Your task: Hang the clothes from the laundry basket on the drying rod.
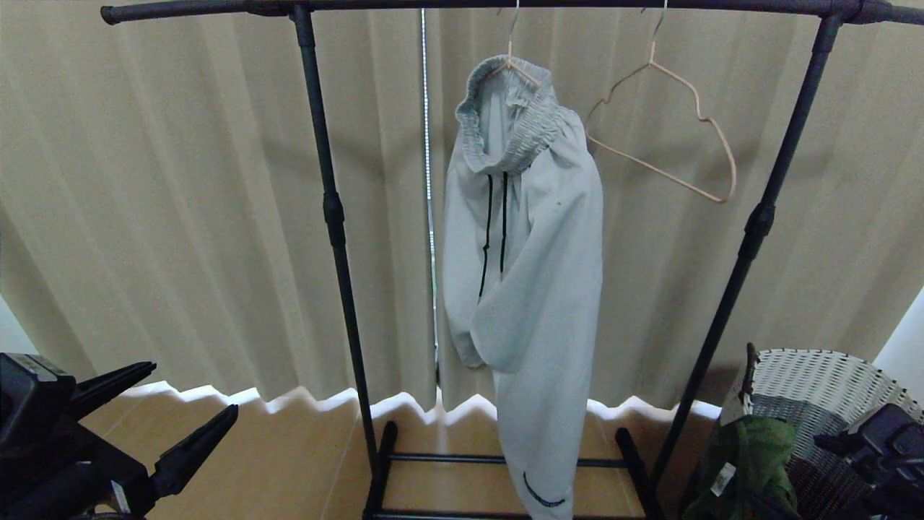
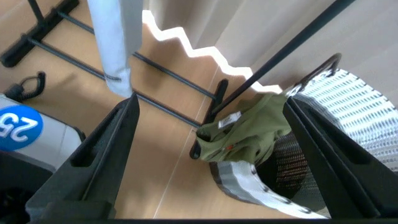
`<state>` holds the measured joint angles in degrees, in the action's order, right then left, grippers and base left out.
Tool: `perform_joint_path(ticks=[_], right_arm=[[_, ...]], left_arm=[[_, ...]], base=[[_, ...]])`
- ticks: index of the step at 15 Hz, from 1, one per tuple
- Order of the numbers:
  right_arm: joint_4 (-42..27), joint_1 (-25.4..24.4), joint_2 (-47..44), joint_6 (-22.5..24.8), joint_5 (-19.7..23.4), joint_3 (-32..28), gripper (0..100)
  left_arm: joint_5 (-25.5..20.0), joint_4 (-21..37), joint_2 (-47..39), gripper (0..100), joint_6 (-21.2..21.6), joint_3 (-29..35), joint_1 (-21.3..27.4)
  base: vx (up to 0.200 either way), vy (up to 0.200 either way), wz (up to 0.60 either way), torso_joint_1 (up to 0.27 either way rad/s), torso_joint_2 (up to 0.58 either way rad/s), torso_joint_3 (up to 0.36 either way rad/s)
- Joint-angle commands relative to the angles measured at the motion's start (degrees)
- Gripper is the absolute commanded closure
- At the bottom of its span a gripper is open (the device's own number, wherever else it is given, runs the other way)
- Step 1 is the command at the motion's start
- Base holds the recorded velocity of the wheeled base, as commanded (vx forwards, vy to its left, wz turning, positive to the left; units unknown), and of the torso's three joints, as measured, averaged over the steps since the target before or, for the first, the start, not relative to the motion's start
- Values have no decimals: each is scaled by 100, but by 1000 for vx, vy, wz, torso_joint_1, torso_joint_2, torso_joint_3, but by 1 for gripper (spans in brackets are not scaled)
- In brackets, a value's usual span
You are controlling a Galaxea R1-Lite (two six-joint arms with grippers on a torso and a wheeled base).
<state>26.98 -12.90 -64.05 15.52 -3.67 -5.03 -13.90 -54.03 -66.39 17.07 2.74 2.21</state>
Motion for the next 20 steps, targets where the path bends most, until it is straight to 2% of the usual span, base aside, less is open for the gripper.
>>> perform_joint_path(ticks=[1,8,19,20], right_arm=[[-8,-2,6,4,-2,11,0],[-8,-2,42,206,-20,55,0],[-8,-2,77,215,-20,82,0],[-8,-2,86,215,-20,82,0]], left_arm=[[1,-2,3,0,7,-2,-1],[1,-2,-6,0,-2,-2,-10],[1,-20,-14,0,42,95,-27],[1,-20,-14,0,51,95,-27]], base=[[0,0,0,-66,154,66],[0,0,0,-3,23,12],[0,0,0,0,0,0],[0,-200,0,-2,2,-2]])
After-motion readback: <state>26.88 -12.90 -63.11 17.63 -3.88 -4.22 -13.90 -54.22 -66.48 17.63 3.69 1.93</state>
